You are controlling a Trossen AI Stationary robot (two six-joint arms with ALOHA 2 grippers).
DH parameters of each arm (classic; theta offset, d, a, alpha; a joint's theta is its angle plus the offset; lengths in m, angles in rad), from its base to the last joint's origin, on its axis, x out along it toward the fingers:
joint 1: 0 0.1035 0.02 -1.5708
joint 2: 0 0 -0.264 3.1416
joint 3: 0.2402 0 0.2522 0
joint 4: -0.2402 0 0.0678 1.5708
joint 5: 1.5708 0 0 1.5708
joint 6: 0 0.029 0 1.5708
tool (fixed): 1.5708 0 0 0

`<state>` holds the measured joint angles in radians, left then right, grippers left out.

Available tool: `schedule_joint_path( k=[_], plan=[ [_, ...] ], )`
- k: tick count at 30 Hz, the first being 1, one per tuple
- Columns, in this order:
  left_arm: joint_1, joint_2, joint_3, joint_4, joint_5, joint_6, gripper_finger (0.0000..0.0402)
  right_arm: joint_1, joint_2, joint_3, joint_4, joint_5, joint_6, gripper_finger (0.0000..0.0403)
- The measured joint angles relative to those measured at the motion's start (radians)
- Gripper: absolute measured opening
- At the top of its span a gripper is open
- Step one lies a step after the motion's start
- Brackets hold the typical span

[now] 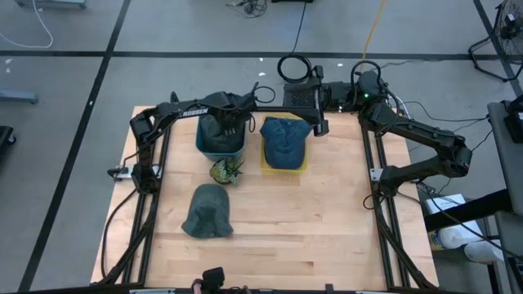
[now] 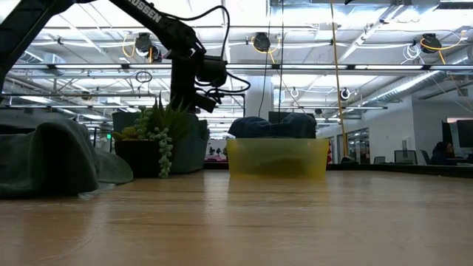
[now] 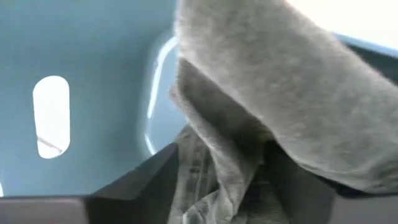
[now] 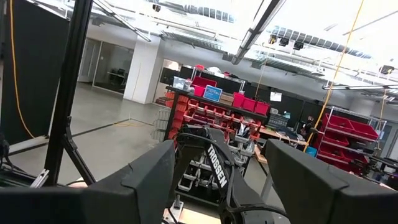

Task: Pick & Place hat
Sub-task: Put the bottom black cap into the blue bin, then put the black cap into the blue bin

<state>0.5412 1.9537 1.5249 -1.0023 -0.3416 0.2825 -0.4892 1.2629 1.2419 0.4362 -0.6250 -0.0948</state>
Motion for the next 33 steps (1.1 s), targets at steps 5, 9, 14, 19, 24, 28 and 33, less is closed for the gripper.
schedule_joint_path(
  k=[5,9,14,19,24,28,33],
  plan=[
    [0.002,-0.005,0.000,-0.016,-0.001,0.015,0.0317,0.000,0.000,0.000,0.000,0.000,0.000,0.0242],
    [0.001,-0.005,0.001,-0.045,0.000,0.022,0.0369,0.000,0.000,0.000,0.000,0.001,0.000,0.0242],
    [0.001,-0.010,0.001,-0.083,-0.021,0.029,0.0394,0.000,0.000,0.000,0.000,0.001,0.000,0.0242],
    [0.001,-0.056,0.000,-0.071,-0.025,0.033,0.0371,0.000,0.000,0.000,0.000,0.001,0.000,0.0242],
    [0.001,-0.137,0.000,-0.007,-0.017,0.055,0.0357,0.000,0.000,0.000,0.000,0.002,0.000,0.0242],
    [0.001,-0.213,0.000,0.035,0.021,0.079,0.0361,0.000,0.000,0.000,0.000,0.004,0.000,0.0242],
    [0.001,-0.314,0.000,0.044,0.096,0.049,0.0377,0.000,0.000,0.000,0.000,0.005,0.002,0.0242]
  ],
)
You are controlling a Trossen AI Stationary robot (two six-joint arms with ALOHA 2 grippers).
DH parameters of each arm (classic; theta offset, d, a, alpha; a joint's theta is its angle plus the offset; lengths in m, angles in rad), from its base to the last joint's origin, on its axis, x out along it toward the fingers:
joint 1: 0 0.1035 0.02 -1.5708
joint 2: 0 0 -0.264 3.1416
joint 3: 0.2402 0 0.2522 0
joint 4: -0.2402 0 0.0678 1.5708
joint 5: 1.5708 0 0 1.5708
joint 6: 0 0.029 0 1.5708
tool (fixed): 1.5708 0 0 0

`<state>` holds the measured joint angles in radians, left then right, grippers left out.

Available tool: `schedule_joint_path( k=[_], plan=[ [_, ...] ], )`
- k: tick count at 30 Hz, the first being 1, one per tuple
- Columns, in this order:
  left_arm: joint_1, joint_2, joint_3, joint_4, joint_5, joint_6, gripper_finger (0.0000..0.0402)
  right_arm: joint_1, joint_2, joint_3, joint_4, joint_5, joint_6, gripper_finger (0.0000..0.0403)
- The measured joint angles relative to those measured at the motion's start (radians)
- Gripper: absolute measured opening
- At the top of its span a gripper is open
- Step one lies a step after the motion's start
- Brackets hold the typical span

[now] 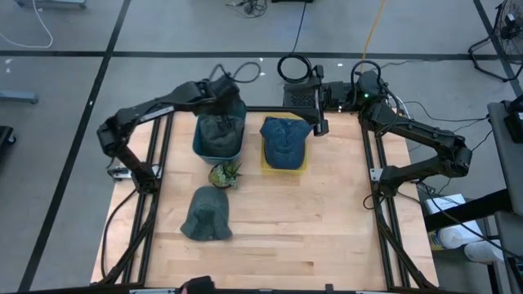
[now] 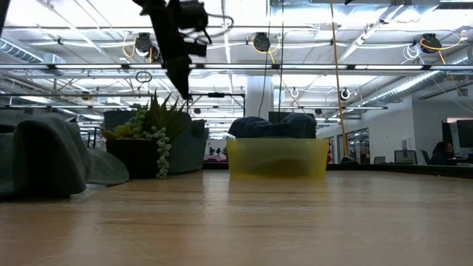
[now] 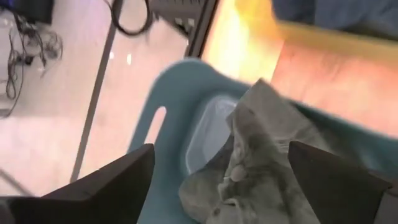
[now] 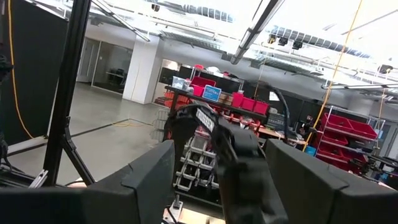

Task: Pick & Place hat
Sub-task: Put the black cap into the blue bin

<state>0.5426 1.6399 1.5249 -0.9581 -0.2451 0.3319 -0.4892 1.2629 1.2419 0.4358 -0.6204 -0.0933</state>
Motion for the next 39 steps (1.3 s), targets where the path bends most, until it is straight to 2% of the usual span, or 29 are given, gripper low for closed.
schedule_joint_path(
  k=[5,11,23,39],
  plan=[
    [-0.001,-0.095,0.000,0.047,0.061,-0.035,0.0389,0.000,0.000,0.000,0.000,0.043,0.000,0.0242],
    [-0.006,-0.195,0.001,0.108,0.124,-0.080,0.0390,0.000,0.000,0.000,0.000,0.046,-0.001,0.0242],
    [-0.035,-0.333,0.001,0.128,0.169,-0.163,0.0390,0.000,0.000,0.000,0.000,0.044,0.028,0.0242],
    [-0.184,-0.528,0.001,0.145,0.185,-0.313,0.0390,0.000,0.000,0.000,0.001,0.048,0.059,0.0242]
  ],
)
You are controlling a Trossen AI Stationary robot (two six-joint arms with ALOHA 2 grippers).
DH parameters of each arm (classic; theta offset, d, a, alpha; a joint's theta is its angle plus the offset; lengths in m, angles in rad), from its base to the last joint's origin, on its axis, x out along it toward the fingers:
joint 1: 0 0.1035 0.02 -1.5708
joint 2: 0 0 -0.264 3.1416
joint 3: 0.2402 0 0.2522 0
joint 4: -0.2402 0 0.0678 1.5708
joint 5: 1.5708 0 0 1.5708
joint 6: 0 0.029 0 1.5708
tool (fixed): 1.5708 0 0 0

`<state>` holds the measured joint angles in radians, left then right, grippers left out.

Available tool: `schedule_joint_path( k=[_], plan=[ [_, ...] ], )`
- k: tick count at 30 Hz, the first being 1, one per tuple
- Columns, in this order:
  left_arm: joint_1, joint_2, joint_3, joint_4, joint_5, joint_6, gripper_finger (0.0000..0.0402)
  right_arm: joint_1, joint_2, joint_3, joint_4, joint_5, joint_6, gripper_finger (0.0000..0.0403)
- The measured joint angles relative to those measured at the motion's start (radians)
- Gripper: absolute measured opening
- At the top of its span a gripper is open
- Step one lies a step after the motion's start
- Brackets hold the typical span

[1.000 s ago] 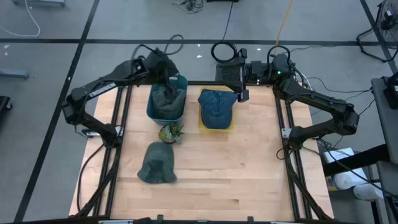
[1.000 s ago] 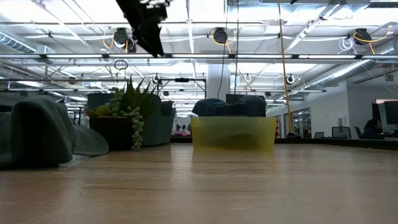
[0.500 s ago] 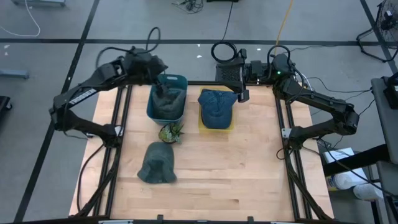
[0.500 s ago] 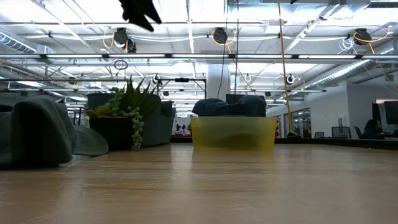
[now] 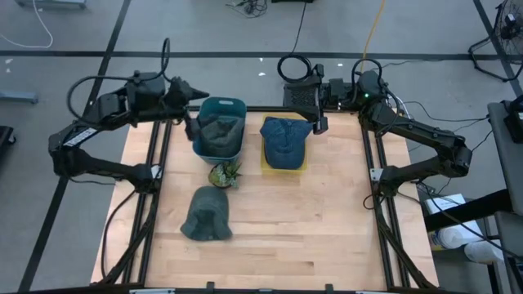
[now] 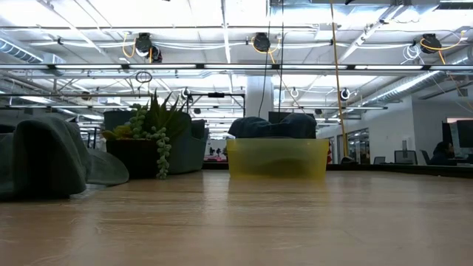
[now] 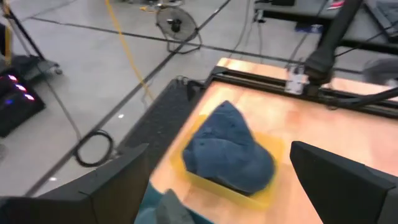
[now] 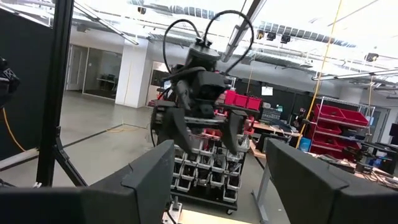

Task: Pick & Place hat
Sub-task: Put the black cap into the blue bin

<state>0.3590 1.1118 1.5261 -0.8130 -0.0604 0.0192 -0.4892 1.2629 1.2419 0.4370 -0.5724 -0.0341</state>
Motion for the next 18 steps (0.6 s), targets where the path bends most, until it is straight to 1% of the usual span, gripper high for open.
schedule_joint_path(
  k=[3,14,18],
  plan=[
    [-0.039,-0.023,0.000,-0.030,-0.005,-0.054,0.0390,0.000,0.000,0.000,0.000,0.001,0.000,0.0242],
    [-0.207,-0.047,0.000,-0.139,-0.120,-0.182,0.0390,0.005,0.000,0.000,0.002,0.005,0.023,0.0242],
    [-0.256,-0.047,0.000,-0.161,-0.134,-0.233,0.0390,0.024,0.000,0.000,0.002,0.041,0.014,0.0242]
  ],
)
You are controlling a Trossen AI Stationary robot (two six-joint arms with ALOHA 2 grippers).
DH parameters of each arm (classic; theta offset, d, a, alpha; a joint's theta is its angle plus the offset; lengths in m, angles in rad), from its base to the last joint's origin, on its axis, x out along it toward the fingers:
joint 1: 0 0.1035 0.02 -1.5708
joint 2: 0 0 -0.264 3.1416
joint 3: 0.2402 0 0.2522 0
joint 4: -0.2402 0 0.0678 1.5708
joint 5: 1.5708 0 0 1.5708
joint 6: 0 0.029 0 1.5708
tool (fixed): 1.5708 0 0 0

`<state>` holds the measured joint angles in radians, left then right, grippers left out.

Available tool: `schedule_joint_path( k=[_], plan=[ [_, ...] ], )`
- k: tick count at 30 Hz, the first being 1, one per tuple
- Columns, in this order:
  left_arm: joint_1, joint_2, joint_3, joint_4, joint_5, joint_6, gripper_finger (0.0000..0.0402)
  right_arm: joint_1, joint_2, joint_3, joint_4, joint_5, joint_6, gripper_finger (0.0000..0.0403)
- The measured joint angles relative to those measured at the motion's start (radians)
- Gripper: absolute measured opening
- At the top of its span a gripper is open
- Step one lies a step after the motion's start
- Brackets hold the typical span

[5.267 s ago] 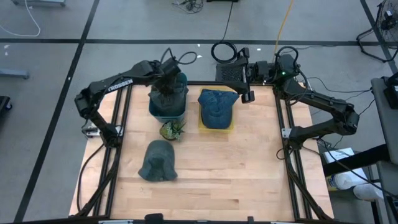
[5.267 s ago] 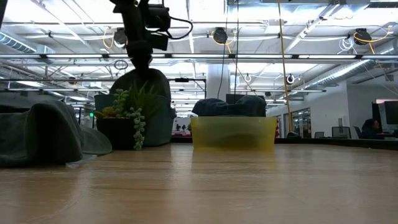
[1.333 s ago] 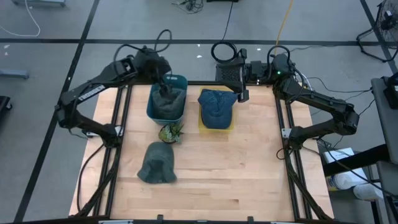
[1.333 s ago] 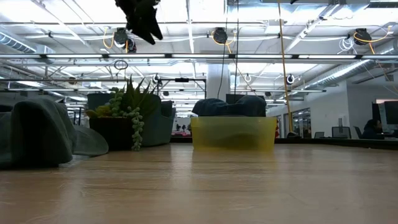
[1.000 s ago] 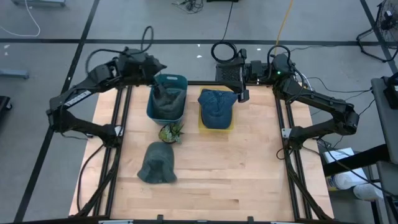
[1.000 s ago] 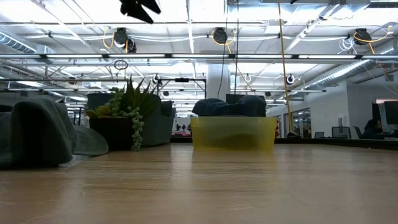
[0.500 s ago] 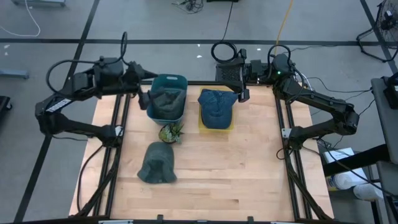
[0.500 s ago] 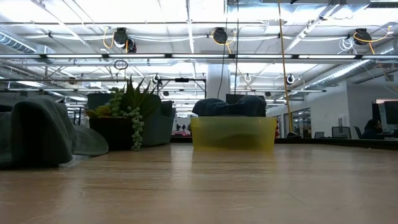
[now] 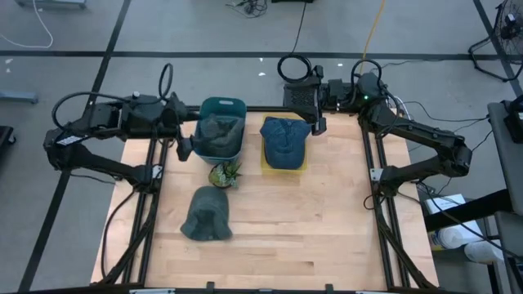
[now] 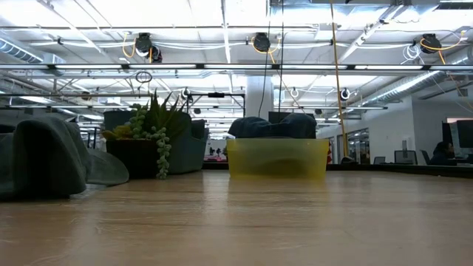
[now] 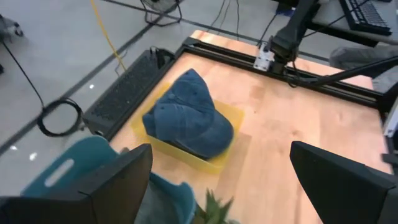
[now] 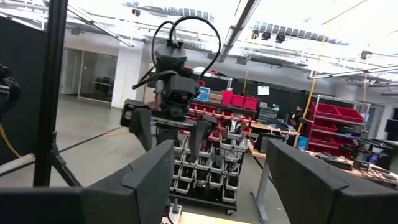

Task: Pick & Place hat
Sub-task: Put the black cap into the blue bin

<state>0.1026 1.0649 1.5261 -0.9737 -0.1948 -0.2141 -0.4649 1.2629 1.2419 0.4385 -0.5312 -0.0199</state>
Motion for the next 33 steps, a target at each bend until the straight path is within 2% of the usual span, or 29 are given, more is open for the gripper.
schedule_joint_path(
  k=[13,21,33],
  plan=[
    [-0.194,0.000,0.000,-0.068,-0.054,-0.250,0.0390,0.036,0.000,0.000,-0.006,0.008,-0.019,0.0242],
    [-0.353,0.004,0.000,-0.199,-0.099,-0.507,0.0390,0.035,0.000,0.000,-0.021,0.007,-0.019,0.0242],
    [-0.584,0.008,0.000,-0.325,-0.075,-0.916,0.0390,0.035,0.000,0.000,-0.031,0.007,-0.024,0.0242]
  ],
)
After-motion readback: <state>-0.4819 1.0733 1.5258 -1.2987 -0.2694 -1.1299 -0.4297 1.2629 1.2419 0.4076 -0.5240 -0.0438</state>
